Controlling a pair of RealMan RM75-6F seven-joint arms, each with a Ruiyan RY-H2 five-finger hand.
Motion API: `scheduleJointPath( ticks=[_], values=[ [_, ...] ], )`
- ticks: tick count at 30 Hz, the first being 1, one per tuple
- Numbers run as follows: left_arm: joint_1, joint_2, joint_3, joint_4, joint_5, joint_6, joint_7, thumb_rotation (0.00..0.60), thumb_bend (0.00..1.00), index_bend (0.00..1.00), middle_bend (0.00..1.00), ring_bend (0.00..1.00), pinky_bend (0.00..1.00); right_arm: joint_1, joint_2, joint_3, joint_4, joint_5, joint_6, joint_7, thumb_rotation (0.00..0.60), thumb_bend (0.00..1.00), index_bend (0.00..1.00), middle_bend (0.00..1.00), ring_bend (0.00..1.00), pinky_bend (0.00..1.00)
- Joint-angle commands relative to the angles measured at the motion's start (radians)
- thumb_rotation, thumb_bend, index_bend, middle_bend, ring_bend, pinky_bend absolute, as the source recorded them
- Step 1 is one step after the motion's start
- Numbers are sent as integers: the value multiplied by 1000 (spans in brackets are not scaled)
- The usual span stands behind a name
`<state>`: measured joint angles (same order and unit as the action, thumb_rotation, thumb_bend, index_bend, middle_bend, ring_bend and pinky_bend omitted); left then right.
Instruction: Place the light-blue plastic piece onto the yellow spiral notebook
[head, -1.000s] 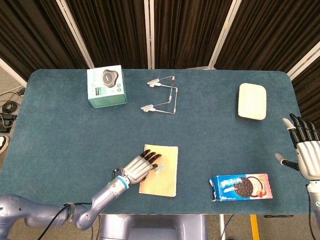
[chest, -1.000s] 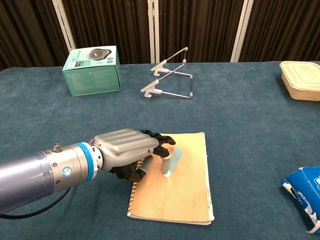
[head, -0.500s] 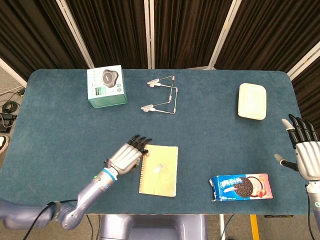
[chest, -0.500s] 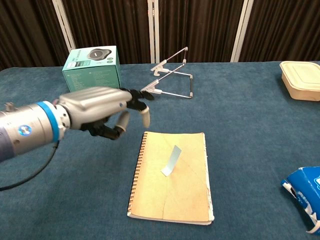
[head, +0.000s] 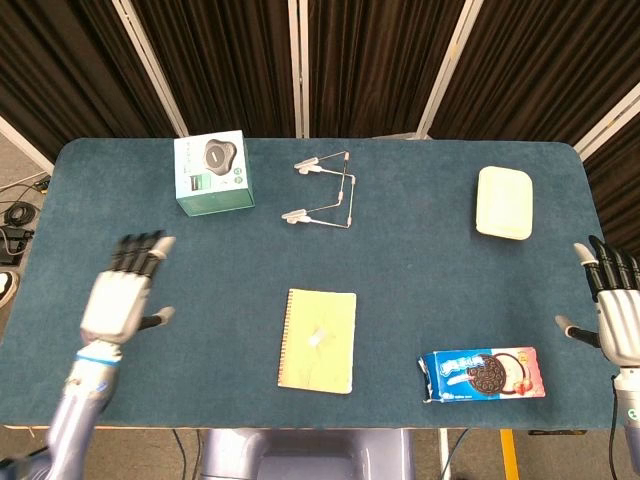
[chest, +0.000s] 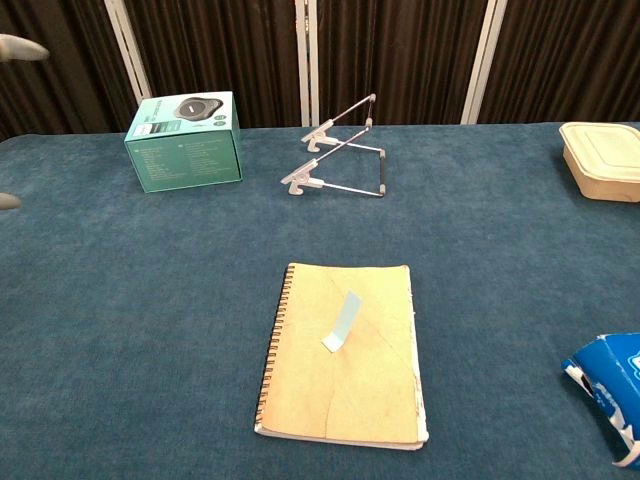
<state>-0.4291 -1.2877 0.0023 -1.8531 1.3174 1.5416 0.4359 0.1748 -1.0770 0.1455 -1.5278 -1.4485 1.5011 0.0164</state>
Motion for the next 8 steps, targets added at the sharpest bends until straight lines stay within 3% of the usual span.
scheduleJointPath(
  ticks=[1,8],
  values=[
    [102,71,59,-16,75,91,-53,600,0,0,0,0,0,-15,-7,-3,-14,-13,30,-32,600,0,0,0,0,0],
    [164,124,75,2,99,87,-134,600,0,0,0,0,0,-18,-4,-13,-18,-44,38,-41,600,0,0,0,0,0]
  ],
)
